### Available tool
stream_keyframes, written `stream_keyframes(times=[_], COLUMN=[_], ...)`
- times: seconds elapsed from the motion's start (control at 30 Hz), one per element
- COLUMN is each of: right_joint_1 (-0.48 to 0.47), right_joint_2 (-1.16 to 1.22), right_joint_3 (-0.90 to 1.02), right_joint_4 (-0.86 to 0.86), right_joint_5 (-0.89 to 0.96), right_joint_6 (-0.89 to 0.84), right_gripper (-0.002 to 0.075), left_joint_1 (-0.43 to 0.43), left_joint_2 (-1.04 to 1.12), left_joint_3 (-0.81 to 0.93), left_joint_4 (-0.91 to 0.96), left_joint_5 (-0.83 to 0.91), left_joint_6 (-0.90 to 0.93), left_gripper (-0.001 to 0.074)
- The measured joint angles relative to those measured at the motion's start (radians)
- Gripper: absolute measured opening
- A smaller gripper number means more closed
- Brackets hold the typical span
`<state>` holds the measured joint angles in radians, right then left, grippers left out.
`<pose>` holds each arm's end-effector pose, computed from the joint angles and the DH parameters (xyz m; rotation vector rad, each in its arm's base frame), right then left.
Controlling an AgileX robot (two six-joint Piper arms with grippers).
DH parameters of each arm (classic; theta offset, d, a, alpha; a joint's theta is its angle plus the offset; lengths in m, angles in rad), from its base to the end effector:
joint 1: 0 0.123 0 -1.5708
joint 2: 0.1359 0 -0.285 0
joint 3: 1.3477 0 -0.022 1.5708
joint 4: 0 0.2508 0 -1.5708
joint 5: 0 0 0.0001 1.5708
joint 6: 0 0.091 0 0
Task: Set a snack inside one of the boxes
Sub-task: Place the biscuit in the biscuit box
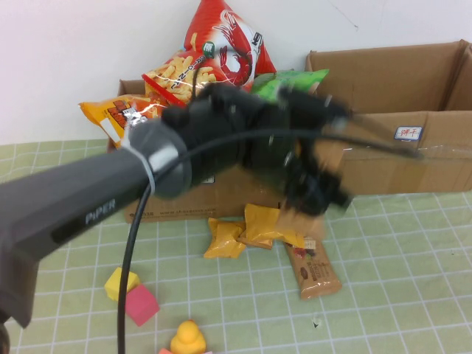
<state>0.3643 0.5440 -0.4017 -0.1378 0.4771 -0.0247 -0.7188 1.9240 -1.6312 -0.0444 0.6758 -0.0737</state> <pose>0.1033 0.0332 0.2645 -0.4941 2.0396 0.0646 0.3308 -0.2928 0.2747 0.7609 2.3735 -0.3916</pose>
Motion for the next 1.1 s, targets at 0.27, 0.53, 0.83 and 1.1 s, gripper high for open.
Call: stream_keyframes(times=[0.27, 0.53, 0.83, 1.1], right_joint_1=[0.0, 0.0, 0.0, 0.0], right_joint_2=[0.0, 0.0, 0.0, 0.0], right_joint_3=[0.0, 0.0, 0.0, 0.0], right_joint_4=[0.0, 0.0, 0.0, 0.0], right_joint_5=[-0.001, -0.002, 0.003, 0.005], right_joint_6=[0.0, 0.0, 0.0, 0.0], right_gripper=[-0.0002, -0.0002, -0.0002, -0.0002], left_joint_1=[0.0, 0.013, 0.049, 0.049], left_joint_2=[0.064, 0.286, 0.432, 0.384], left_joint_3=[-0.143, -0.243, -0.459, -0.716], left_joint_4=[0.035, 0.067, 0.029, 0.044], left_joint_5=[-0.579, -1.029, -0.796, -0.107], left_joint_6=[0.139, 0.187, 0.216, 0.218], left_gripper=[0.043, 0.044, 0.0639, 0.0344])
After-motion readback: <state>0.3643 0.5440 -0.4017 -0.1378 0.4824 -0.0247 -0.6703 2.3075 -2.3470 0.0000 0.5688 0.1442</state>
